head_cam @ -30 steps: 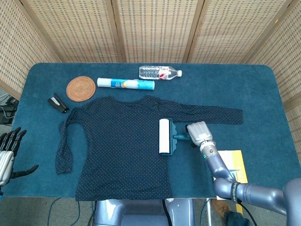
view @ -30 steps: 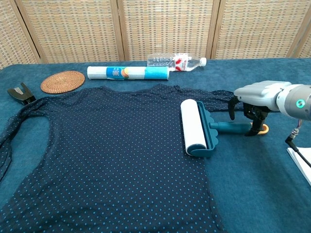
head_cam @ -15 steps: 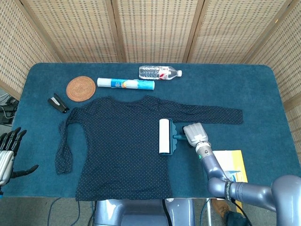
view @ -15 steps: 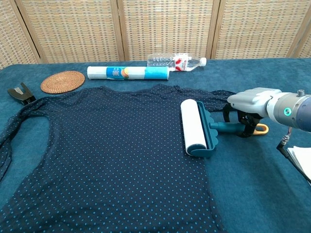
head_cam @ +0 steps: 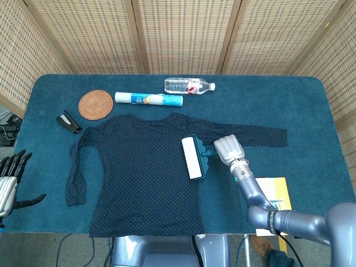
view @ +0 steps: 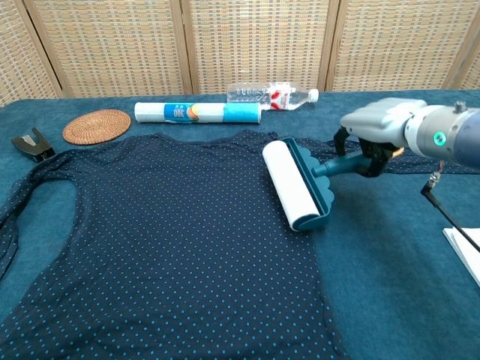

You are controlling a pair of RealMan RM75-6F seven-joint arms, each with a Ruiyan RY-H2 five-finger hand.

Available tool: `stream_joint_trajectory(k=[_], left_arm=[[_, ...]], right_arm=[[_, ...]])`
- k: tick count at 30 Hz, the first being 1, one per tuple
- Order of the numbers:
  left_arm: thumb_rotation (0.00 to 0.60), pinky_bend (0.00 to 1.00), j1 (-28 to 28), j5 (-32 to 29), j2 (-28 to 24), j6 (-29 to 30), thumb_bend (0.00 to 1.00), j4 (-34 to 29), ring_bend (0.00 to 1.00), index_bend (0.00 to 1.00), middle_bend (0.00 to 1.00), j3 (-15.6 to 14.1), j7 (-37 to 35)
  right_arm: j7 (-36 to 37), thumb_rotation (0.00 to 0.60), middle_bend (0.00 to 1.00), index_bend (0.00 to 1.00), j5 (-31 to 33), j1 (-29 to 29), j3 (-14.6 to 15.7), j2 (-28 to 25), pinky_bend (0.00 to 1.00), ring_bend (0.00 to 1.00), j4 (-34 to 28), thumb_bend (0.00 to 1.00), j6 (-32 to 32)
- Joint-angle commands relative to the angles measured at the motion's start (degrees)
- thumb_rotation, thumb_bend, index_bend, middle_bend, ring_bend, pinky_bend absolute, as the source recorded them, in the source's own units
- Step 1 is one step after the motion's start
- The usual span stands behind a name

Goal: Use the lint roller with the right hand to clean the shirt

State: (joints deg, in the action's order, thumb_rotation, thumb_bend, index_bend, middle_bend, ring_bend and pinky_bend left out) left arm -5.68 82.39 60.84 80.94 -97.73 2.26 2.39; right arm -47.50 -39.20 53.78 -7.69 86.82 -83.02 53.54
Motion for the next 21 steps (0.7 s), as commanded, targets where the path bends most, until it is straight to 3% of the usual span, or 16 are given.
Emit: stream_joint_trajectory(k=[1,13,21], left_arm=[[0.600,0.00,-0.4,-0.5,0.2,-0.7,0.00,0.4,0.00,0.00,0.00,0.1,-0.3],[0.600,0.00,-1.7,-3.7,0.9,-3.7,0.00,2.0,0.00,0.00,0.00,1.0,-0.6],[0.600,0.00,-1.9,-4.3,1.0,-3.9,0.00,2.1,0.00,0.00,0.00,1.2,-0.4]], right_arm=[[-5.4,0.600,0.96,0.67,1.4,4.2,-1.3,-1.7,1.00,1.00,1.2,0.84,-0.6],[-18.7,0.600,0.96,0.68,6.5,14.2,1.1,-0.8,1.00,1.00,11.0,0.84,-5.7],[-20.9,0.600,0.97,0.71,8.8,16.1,3.2,2.5,1.00,1.00,16.8,0.84,-6.9]])
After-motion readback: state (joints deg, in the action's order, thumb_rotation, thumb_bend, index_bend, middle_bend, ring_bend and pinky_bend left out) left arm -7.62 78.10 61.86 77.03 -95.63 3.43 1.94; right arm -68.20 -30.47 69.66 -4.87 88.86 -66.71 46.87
